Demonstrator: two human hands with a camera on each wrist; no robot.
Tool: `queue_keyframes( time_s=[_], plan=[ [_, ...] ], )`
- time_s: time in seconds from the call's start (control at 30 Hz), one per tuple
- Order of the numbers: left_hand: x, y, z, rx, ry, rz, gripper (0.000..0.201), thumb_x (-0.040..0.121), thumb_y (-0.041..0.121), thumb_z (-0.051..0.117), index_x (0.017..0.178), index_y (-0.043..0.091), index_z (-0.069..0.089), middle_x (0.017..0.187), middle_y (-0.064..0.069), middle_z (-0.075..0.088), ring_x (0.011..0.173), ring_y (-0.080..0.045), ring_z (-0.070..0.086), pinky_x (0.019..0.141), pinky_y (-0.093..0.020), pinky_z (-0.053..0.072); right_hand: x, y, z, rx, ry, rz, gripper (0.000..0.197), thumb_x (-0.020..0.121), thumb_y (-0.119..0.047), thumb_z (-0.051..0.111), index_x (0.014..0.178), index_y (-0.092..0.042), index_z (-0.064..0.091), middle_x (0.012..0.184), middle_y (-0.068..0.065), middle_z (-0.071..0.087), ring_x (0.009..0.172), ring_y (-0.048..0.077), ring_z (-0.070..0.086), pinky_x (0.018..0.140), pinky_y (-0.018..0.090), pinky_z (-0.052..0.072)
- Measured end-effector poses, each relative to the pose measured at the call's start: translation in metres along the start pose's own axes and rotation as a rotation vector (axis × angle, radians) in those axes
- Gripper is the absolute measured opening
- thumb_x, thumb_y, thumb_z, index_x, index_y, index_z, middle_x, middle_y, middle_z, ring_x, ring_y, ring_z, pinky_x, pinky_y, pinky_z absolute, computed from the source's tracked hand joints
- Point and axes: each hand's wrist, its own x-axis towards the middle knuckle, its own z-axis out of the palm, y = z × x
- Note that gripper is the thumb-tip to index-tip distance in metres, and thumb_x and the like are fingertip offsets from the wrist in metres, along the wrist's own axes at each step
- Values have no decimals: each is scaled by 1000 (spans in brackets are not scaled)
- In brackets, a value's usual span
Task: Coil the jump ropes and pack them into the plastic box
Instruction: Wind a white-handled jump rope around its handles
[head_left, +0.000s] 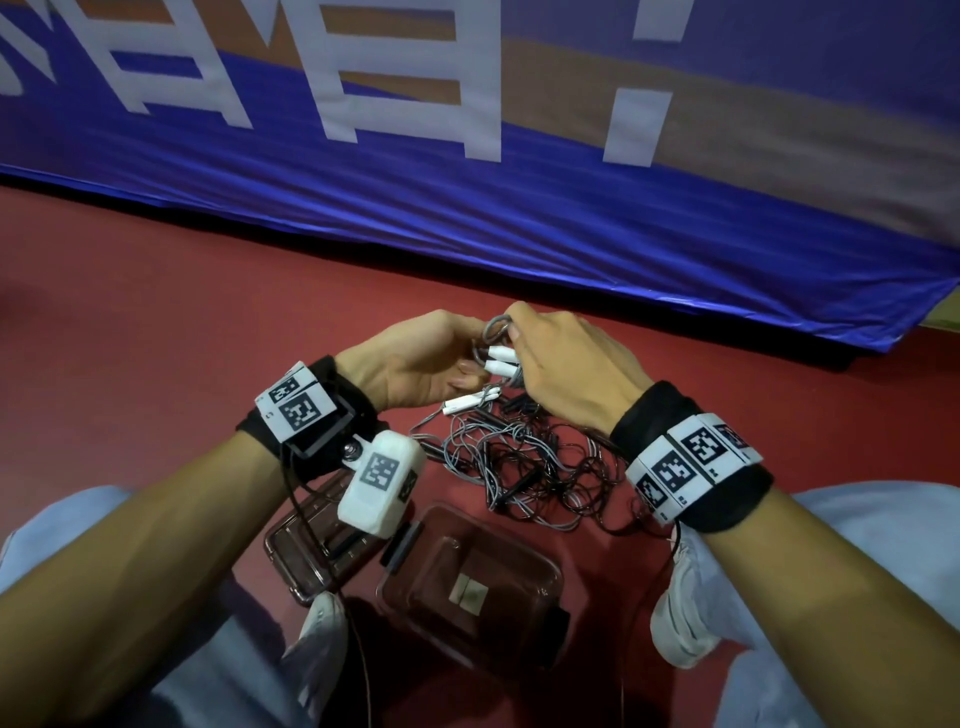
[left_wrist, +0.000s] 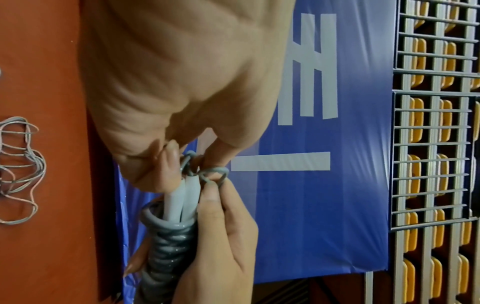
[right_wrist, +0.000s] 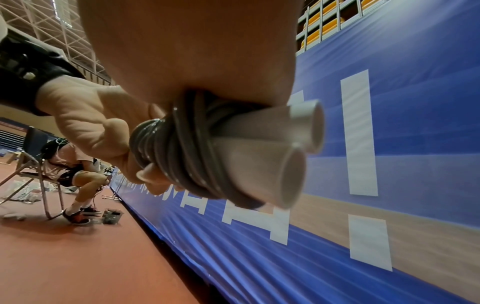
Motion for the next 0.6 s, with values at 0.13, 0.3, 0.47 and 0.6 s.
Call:
queue_keyframes(
  time_s=[0.13,0.3,0.47,0.6],
  plan=[
    [1,-1,2,51,52,16,19,90,1,45,79,7,60,69,0,49,58,-6,23,53,-19,13,-1,0,4,-38,-5,-5,13,104,-23,35,97,-19,44,82,3,61,66,30,56,59,41,45],
    [4,2,4,57,144,48,30,95,6,44,71,9,61,68,0,47,55,-7,28,50,-19,19,1,3,4,-22,-1,24,20,105,-22,36,111,-15,54,86,5,64,69,29,59,61,41,50],
    [2,7,3,-11,83,42,11,90,17,55,85,8,59,78,-3,50,59,-11,31,53,-23,23,2,6,2,38,-8,66,25,106,-23,37,116,-13,58,88,9,65,69,30,58,59,35,42],
    [2,5,2,-11,63,39,17,99,12,49,90,9,63,90,-5,51,57,-9,34,48,-19,31,1,8,3,88,-17,73,29,106,-23,36,124,-17,58,86,8,65,69,28,59,57,34,41]
  ],
)
